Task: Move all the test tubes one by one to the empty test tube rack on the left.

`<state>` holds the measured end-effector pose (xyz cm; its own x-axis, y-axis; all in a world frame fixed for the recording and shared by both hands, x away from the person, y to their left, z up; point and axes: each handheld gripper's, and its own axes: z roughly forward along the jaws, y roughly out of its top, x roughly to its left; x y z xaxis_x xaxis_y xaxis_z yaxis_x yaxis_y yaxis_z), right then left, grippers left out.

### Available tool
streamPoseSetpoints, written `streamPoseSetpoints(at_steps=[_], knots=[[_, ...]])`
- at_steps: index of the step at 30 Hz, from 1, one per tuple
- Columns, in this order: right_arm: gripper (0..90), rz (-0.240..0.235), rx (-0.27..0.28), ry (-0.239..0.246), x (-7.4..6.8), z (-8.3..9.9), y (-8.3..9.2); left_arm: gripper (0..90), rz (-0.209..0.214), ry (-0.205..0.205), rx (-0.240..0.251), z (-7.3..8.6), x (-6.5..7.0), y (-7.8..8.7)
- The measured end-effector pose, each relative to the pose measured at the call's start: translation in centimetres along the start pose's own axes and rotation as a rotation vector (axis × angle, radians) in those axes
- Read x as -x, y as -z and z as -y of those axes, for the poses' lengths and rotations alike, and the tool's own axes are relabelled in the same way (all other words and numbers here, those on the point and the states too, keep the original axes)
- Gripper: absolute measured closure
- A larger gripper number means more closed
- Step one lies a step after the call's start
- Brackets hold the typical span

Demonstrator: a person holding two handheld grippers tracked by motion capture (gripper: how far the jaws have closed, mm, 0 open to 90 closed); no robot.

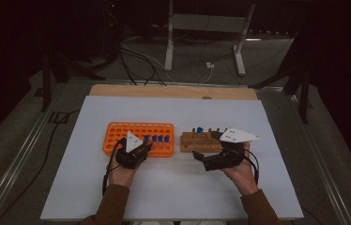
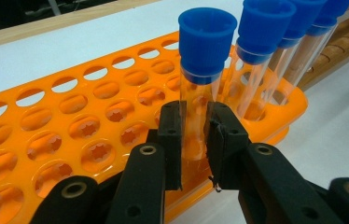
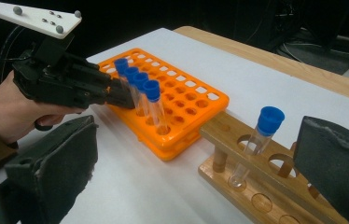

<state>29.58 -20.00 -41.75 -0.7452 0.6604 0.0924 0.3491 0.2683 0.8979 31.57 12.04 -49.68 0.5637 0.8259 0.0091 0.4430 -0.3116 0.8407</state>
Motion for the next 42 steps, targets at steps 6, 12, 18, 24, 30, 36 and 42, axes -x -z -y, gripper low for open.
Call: streamPoseSetpoints(at_steps=[6,12,18,24,30,36,42], knots=[[0.2,0.001,-0.001,-0.005,0.1,0.1,0.0,72.9,0.007,0.021,0.003,0.1,-0.2,0.2],[0.2,0.002,-0.001,-0.008,0.2,0.1,0.0,66.5,0.03,0.042,0.032,0.0,-0.5,0.8],[0.2,0.003,0.0,-0.009,0.3,0.1,0.0,49.3,0.02,0.069,0.055,-0.1,-0.8,1.8],[0.2,0.006,0.006,-0.012,0.4,0.1,0.1,38.6,0.042,0.096,0.106,-0.3,-1.3,3.5],[0.2,0.008,0.009,-0.013,0.4,0.1,0.1,20.4,0.009,0.113,0.15,-0.5,-1.6,5.3],[0.2,0.011,0.011,-0.017,0.4,0.1,0.0,16.0,-0.001,0.115,0.179,-0.3,-1.9,6.9],[0.2,0.019,0.021,-0.02,0.4,0.1,-0.1,8.0,0.006,0.127,0.197,0.3,-2.0,7.9]])
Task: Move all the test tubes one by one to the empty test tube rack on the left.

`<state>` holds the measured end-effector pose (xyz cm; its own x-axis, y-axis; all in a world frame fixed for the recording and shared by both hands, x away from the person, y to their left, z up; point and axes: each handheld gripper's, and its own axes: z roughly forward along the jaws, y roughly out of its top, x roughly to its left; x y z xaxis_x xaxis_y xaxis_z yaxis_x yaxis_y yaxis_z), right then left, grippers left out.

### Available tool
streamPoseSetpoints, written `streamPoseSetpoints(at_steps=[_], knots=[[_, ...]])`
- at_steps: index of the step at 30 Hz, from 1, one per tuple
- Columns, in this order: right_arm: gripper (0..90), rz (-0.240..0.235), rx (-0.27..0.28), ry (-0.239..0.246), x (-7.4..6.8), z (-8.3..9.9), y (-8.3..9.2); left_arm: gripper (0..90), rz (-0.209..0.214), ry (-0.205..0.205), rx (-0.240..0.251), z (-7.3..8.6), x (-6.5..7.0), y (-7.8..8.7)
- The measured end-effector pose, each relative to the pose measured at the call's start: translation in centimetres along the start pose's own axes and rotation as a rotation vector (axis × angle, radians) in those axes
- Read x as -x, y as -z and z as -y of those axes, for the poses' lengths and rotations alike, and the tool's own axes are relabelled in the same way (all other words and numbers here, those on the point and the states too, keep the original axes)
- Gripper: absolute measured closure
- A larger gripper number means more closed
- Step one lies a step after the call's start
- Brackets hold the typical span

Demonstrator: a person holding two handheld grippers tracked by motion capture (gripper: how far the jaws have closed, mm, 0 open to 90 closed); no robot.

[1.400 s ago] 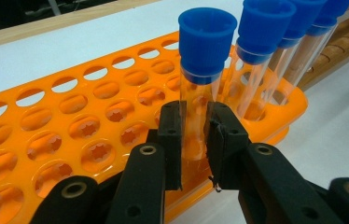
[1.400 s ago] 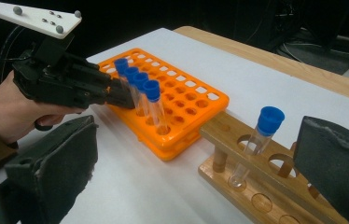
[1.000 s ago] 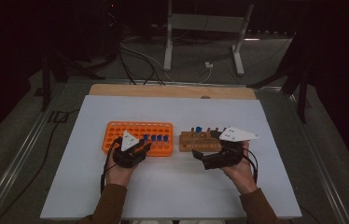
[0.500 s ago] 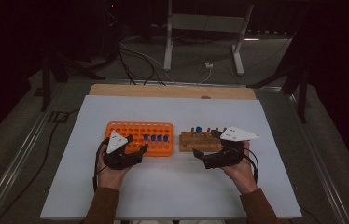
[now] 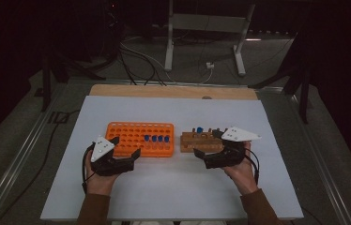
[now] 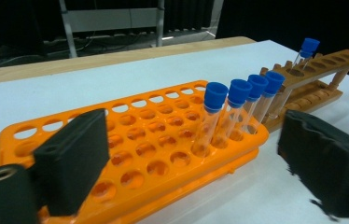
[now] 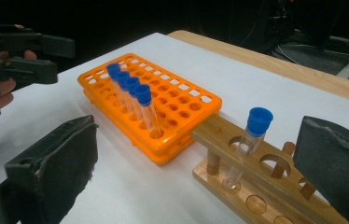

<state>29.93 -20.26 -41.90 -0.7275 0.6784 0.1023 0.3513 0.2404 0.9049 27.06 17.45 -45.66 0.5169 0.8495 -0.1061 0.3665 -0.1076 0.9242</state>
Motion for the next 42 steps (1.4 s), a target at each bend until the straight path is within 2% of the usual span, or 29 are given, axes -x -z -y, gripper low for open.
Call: streamPoseSetpoints(at_steps=[3,10,18,21,23,25,30,36,42], knots=[[0.2,0.003,0.008,0.001,0.0,-0.1,-0.2,1.1,-0.004,-0.004,0.007,0.0,0.0,0.4],[3.6,0.037,0.013,-0.013,0.7,-0.1,-0.9,0.7,-0.009,-0.015,0.023,-0.1,0.2,0.8],[10.2,0.091,-0.019,-0.035,2.0,0.2,-2.7,0.7,-0.02,-0.024,0.008,0.1,0.3,0.5],[17.7,0.11,-0.04,-0.02,2.3,0.1,-3.5,0.7,-0.022,-0.017,0.007,0.2,0.1,0.4],[31.0,0.113,-0.061,-0.009,2.4,0.2,-4.0,0.7,-0.024,-0.011,0.008,0.3,0.1,0.4],[44.3,0.146,-0.081,0.018,2.3,0.3,-4.5,0.7,-0.022,-0.01,0.005,0.3,0.2,0.4],[61.7,0.161,-0.114,0.002,2.6,0.6,-5.6,0.7,-0.016,-0.015,0.001,0.3,0.3,0.2],[73.7,0.146,-0.149,0.008,2.7,0.9,-6.4,0.7,-0.019,-0.009,0.002,0.4,0.2,0.3],[76.6,0.147,-0.154,0.017,2.5,0.9,-6.7,0.8,-0.015,-0.018,-0.007,0.5,0.5,0.0]])
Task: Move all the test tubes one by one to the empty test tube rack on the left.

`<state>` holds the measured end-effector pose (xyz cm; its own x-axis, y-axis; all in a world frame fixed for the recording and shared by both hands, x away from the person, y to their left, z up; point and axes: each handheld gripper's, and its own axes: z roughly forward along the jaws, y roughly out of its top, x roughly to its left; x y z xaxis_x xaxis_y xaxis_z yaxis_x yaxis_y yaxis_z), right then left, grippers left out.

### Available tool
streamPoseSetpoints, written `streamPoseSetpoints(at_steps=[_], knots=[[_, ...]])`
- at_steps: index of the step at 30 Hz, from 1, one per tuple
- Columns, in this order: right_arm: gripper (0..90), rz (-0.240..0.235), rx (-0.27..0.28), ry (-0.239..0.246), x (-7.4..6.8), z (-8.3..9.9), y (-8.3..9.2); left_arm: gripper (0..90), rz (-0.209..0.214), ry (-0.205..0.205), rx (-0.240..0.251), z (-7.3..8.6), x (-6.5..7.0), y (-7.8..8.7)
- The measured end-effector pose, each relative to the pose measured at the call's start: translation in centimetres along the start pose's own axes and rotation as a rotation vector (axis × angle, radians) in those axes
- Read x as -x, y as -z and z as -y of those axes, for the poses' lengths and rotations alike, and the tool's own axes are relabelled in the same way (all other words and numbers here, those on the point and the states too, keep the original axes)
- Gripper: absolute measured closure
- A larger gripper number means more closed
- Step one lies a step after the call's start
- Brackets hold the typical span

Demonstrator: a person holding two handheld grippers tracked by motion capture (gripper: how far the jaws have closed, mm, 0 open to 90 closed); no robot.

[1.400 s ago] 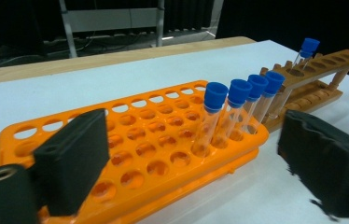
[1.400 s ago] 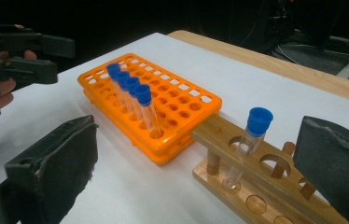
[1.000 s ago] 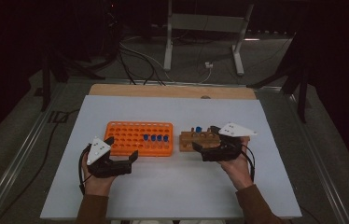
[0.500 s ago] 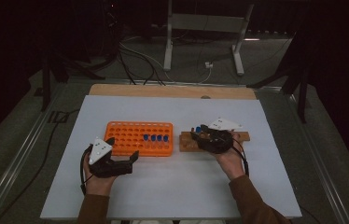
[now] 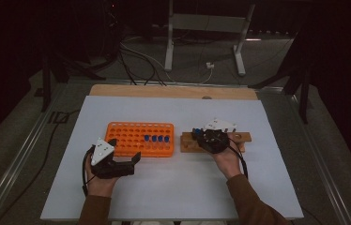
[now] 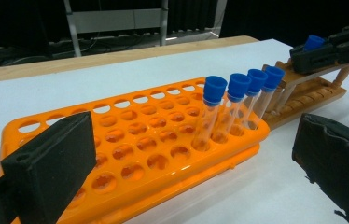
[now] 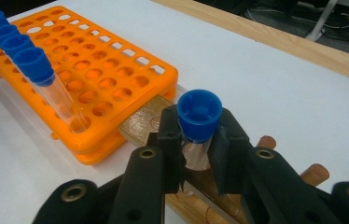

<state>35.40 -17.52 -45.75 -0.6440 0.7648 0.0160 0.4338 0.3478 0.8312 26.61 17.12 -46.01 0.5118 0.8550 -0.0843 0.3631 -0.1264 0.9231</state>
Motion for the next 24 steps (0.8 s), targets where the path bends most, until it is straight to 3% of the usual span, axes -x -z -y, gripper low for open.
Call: streamPoseSetpoints(at_steps=[12,24], knots=[[77.0,0.005,-0.005,0.026,-0.2,-0.3,0.0,0.8,0.0,0.001,-0.001,0.0,0.0,0.0],[77.1,-0.001,0.031,0.029,-0.2,-1.7,1.7,0.8,0.005,-0.001,-0.004,0.0,0.2,-0.2]])
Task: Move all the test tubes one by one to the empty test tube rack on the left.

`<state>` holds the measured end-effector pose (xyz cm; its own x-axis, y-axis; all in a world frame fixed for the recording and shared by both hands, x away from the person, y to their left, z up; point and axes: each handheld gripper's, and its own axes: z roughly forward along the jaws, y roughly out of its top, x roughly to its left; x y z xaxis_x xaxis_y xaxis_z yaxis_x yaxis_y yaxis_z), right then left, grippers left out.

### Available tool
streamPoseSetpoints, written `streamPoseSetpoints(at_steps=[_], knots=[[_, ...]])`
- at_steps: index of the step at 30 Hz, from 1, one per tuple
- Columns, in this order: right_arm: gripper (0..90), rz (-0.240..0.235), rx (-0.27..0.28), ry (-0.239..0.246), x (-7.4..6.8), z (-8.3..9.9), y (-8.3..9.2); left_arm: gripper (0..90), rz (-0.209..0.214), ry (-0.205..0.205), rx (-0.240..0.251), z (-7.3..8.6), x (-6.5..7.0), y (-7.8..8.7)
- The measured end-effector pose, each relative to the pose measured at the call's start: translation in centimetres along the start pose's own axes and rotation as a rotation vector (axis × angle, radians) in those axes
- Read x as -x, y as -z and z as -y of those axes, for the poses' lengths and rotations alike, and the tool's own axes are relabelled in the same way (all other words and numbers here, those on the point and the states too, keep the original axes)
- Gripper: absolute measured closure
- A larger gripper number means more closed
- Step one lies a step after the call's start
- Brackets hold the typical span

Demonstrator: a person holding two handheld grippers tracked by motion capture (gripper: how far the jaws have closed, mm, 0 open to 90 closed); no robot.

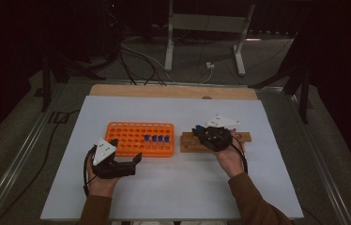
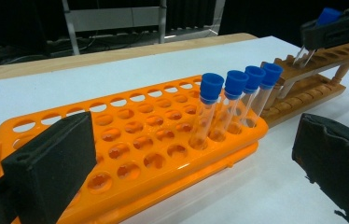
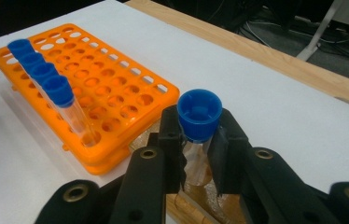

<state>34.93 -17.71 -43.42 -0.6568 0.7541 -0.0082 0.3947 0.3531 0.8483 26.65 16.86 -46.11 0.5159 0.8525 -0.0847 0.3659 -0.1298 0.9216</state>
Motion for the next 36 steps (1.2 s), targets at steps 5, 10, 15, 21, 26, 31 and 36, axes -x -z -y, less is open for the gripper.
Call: streamPoseSetpoints(at_steps=[5,10,15,21,26,31,36], knots=[[77.1,0.002,0.006,0.008,0.0,-0.6,0.7,0.8,-0.001,-0.006,0.002,-0.1,0.0,-0.1],[77.1,0.002,0.026,0.016,-0.1,-1.4,1.6,0.8,-0.004,-0.012,0.003,-0.2,0.2,0.0],[77.0,0.006,0.046,0.03,-0.4,-2.1,2.6,0.8,-0.004,-0.022,0.004,-0.4,0.3,-0.1],[77.1,-0.02,0.075,0.029,-0.8,-2.5,3.5,0.8,0.0,-0.029,0.008,-0.5,0.6,-0.1],[77.0,-0.048,0.07,0.045,-1.5,-2.8,3.7,0.8,0.004,-0.035,0.008,-0.6,0.7,-0.2],[77.0,-0.076,0.068,0.052,-2.3,-2.9,3.8,0.8,0.006,-0.039,0.011,-0.7,0.9,-0.3],[77.0,-0.098,0.063,0.06,-3.2,-2.8,3.8,0.8,0.017,-0.044,0.024,-1.0,1.3,-0.4]])
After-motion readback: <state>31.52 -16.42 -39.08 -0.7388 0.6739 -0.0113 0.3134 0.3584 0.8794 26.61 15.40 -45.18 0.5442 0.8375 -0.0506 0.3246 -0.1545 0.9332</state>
